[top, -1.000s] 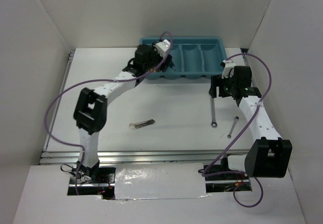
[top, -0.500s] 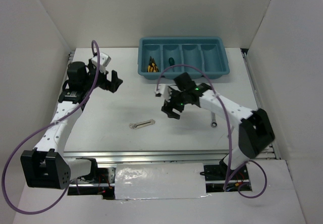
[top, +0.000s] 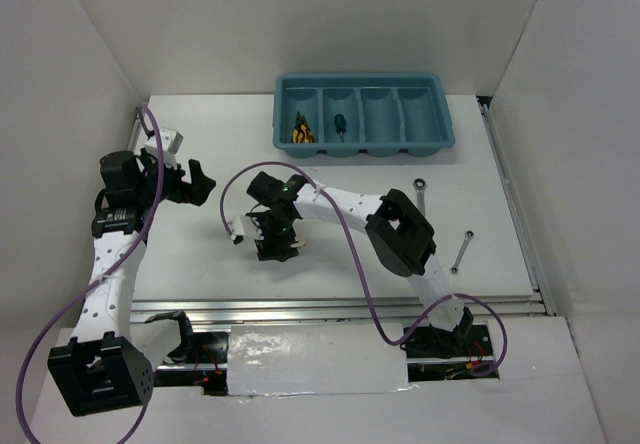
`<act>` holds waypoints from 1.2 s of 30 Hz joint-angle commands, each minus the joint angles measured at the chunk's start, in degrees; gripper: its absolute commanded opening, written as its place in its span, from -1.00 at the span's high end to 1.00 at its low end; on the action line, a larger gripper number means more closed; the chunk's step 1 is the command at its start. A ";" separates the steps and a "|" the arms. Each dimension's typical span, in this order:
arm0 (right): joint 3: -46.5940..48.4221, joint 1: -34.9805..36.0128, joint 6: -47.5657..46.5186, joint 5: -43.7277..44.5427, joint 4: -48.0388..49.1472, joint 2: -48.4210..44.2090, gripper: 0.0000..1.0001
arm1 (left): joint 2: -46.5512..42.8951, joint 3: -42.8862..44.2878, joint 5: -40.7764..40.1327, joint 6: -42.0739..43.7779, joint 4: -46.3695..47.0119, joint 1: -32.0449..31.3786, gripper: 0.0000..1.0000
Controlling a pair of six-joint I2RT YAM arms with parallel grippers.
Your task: Sort the tools into containers
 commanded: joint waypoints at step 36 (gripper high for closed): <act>-2.62 0.85 3.60 -4.43 10.88 -0.71 0.22 | 1.27 -1.85 5.20 -6.85 3.23 11.62 -0.94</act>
